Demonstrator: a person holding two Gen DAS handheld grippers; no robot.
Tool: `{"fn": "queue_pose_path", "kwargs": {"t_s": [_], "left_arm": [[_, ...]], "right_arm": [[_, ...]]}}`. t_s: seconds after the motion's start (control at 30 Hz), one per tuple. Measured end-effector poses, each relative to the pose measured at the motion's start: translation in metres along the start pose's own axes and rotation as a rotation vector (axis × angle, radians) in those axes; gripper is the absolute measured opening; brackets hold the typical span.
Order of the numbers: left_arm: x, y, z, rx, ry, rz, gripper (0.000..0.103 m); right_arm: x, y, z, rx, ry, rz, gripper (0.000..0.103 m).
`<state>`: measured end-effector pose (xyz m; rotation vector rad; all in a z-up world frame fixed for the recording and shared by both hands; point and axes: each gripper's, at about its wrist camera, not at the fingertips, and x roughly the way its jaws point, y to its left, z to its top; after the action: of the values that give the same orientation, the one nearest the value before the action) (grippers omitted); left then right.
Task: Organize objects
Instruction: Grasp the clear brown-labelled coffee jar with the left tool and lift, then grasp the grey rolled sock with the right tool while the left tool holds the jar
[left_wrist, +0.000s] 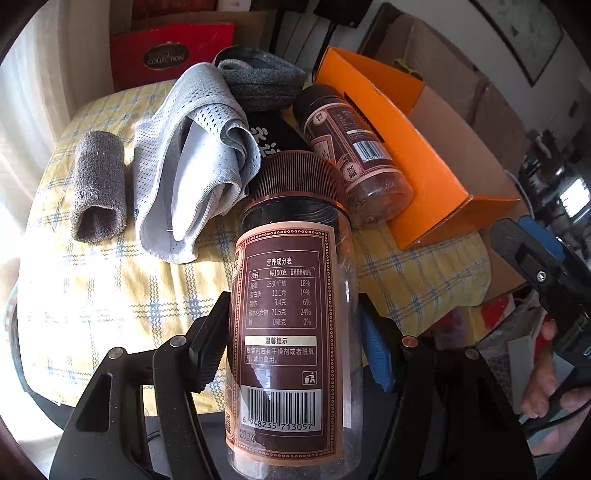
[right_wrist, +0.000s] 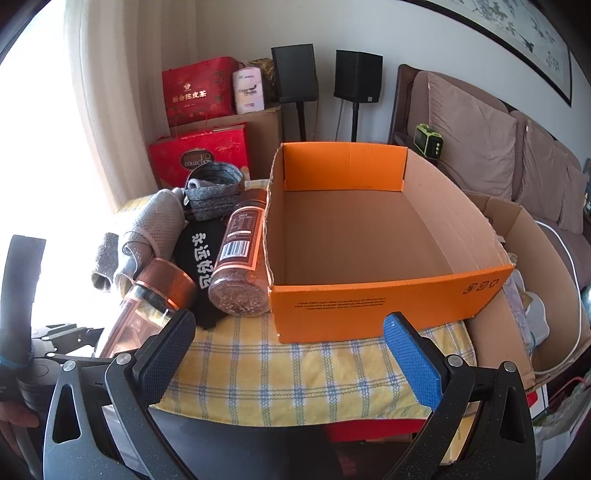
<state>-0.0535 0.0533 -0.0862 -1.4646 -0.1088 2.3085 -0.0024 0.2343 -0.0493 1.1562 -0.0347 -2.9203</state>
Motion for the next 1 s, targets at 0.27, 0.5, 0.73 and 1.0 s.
{"fn": "queue_pose_path", "kwargs": {"t_s": [0.27, 0.5, 0.73, 1.0], "left_arm": [[-0.063, 0.007, -0.01, -0.013, -0.124, -0.058, 0.062], [-0.104, 0.047, -0.008, -0.087, -0.226, 0.052, 0.062], [-0.121, 0.088, -0.014, -0.164, -0.265, 0.137, 0.062], [-0.122, 0.129, -0.027, -0.246, -0.276, 0.177, 0.062]], "right_arm": [[-0.007, 0.016, 0.017, -0.028, -0.039, 0.033, 0.102], [-0.005, 0.037, 0.031, -0.051, -0.048, 0.078, 0.098], [0.015, 0.084, 0.043, -0.104, 0.01, 0.22, 0.079], [0.049, 0.163, 0.058, -0.207, 0.053, 0.311, 0.077]]}}
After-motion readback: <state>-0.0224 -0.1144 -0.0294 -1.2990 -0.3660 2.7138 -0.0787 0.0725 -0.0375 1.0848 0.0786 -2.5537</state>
